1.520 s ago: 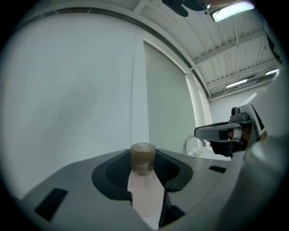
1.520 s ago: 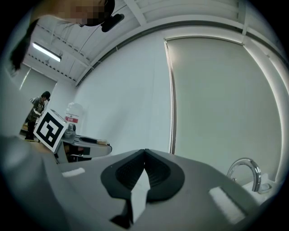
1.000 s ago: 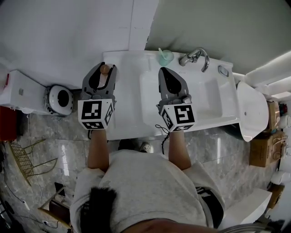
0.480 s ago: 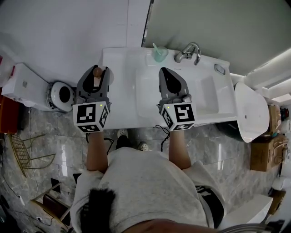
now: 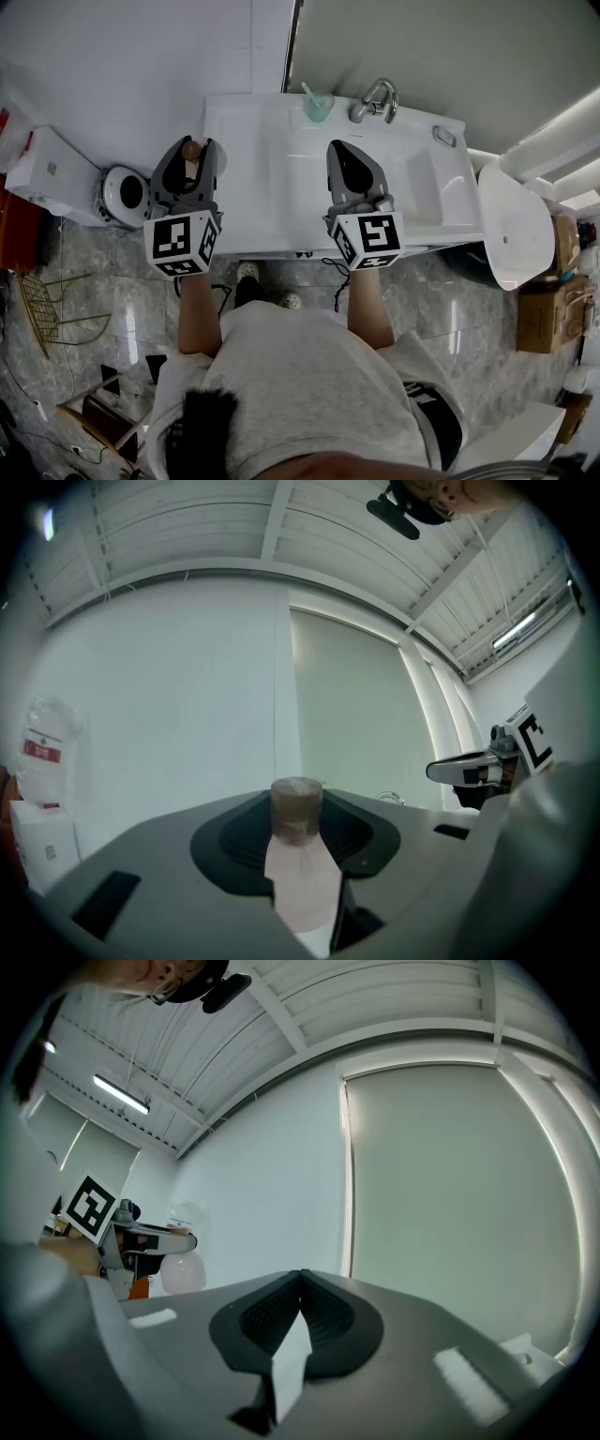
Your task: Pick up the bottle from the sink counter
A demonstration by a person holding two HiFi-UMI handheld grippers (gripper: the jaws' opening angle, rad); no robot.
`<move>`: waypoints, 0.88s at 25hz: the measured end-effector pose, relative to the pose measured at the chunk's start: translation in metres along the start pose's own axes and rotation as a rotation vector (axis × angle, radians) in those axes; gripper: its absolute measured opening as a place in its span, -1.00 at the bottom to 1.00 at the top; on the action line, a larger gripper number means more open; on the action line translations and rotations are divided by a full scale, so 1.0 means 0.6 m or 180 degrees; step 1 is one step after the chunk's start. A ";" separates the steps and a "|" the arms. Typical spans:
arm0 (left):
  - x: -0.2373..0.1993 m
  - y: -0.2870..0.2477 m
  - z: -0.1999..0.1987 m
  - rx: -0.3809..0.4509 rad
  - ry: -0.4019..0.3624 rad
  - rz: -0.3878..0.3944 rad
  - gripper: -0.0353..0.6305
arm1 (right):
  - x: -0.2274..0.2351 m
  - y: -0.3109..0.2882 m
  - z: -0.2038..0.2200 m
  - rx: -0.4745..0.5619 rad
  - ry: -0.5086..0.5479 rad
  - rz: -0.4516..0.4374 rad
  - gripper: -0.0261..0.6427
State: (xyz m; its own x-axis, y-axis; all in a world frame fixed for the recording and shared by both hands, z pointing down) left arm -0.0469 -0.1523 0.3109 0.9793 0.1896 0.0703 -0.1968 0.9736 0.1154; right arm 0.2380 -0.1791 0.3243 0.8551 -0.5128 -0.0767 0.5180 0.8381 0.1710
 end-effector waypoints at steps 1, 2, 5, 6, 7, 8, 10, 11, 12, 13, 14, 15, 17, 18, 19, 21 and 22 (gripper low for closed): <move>0.004 0.002 -0.001 0.0005 -0.0002 -0.0005 -0.47 | 0.002 0.005 -0.001 0.0004 0.0001 0.0002 -0.89; 0.008 0.005 -0.003 0.0010 -0.0002 -0.0009 -0.47 | 0.004 0.010 -0.002 0.0008 0.0004 0.0002 -0.89; 0.019 0.013 -0.005 0.0022 -0.0004 -0.0014 -0.47 | 0.007 0.023 -0.005 0.0016 0.0023 0.0004 -0.89; 0.023 0.016 -0.006 0.0024 -0.0005 -0.0013 -0.47 | 0.008 0.027 -0.006 0.0015 0.0030 0.0010 -0.89; 0.026 0.018 -0.007 0.0027 -0.0006 -0.0013 -0.47 | 0.008 0.031 -0.006 0.0014 0.0037 0.0016 -0.89; 0.029 0.020 -0.007 0.0030 -0.0006 -0.0012 -0.47 | 0.009 0.034 -0.007 0.0012 0.0041 0.0019 -0.89; 0.034 0.022 -0.009 0.0039 -0.0007 -0.0008 -0.47 | 0.010 0.040 -0.007 0.0011 0.0042 0.0016 -0.89; 0.037 0.024 -0.010 0.0043 -0.0008 -0.0005 -0.47 | 0.010 0.043 -0.006 0.0009 0.0040 0.0015 -0.89; 0.039 0.025 -0.010 0.0048 -0.0007 -0.0002 -0.47 | 0.011 0.045 -0.006 0.0004 0.0040 0.0015 -0.89; 0.041 0.027 -0.011 0.0053 -0.0006 0.0001 -0.47 | 0.011 0.048 -0.006 -0.0001 0.0042 0.0015 -0.89; 0.043 0.028 -0.011 0.0058 -0.0007 0.0005 -0.47 | 0.011 0.050 -0.006 -0.0002 0.0047 0.0015 -0.89; 0.046 0.030 -0.012 0.0062 -0.0010 0.0008 -0.47 | 0.012 0.052 -0.007 0.0001 0.0053 0.0015 -0.89; 0.049 0.030 -0.014 0.0066 -0.0018 0.0018 -0.47 | 0.013 0.055 -0.009 0.0011 0.0058 0.0021 -0.89; 0.051 0.030 -0.014 0.0069 -0.0019 0.0024 -0.47 | 0.014 0.056 -0.009 0.0015 0.0058 0.0025 -0.89; 0.052 0.029 -0.014 0.0071 -0.0018 0.0031 -0.47 | 0.015 0.057 -0.008 0.0018 0.0059 0.0028 -0.89; 0.056 0.028 -0.014 0.0076 -0.0017 0.0042 -0.47 | 0.017 0.059 -0.008 0.0025 0.0060 0.0033 -0.89; 0.057 0.027 -0.014 0.0076 -0.0020 0.0047 -0.47 | 0.018 0.060 -0.008 0.0026 0.0061 0.0034 -0.89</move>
State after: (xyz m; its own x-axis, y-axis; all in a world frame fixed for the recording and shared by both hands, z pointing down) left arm -0.0160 -0.1287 0.3070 0.9760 0.2031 0.0783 -0.2124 0.9674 0.1378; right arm 0.2661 -0.1537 0.3250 0.8609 -0.5000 -0.0937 0.5086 0.8420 0.1800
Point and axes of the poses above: the fingertips, and each gripper's own axes: y backward along the fingers, x to its right, z out of its underside, the point moved 10 cm from there along y, backward along the fingers, and after that the axes turned 3 degrees about x, right-handed, at the moved point
